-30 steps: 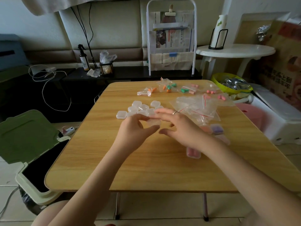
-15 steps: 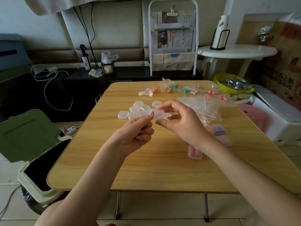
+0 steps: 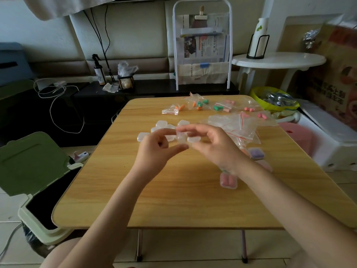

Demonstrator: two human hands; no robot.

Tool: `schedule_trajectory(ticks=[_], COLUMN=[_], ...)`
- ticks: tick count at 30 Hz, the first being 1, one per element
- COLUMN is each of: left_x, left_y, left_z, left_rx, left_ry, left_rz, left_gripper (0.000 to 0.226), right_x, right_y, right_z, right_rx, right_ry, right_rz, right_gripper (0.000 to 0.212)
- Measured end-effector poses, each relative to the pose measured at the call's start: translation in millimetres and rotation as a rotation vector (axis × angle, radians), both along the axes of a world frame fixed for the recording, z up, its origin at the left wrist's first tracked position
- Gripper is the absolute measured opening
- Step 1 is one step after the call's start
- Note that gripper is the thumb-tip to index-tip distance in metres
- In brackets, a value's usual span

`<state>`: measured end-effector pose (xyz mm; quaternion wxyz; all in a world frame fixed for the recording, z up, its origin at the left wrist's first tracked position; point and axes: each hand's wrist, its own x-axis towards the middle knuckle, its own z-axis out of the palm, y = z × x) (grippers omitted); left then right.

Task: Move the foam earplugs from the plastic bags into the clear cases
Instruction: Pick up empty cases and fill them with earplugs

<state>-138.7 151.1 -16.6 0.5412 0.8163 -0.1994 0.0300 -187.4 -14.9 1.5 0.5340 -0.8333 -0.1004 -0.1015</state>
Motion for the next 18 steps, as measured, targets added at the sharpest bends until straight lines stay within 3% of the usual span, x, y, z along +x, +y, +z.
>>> schedule_trajectory(ticks=[2,5,18], left_x=[-2.8,-8.9,-8.4], left_y=[0.0,-2.6,-2.1], left_z=[-1.7,-4.0,-2.9], left_rx=[0.230,0.240,0.094], left_ry=[-0.280,-0.352,-0.253], left_rz=[0.146,0.114,0.033], left_gripper=[0.036,0.037,0.028], right_x=[-0.2,0.3,5.7], right_y=[1.6,5.1,8.2], right_z=[2.3,-3.0,-5.6], right_rx=[0.240,0.246,0.450], right_ry=[0.214,0.259,0.319], right_rz=[0.000,-0.056,-0.015], right_gripper=[0.031,0.020,0.019])
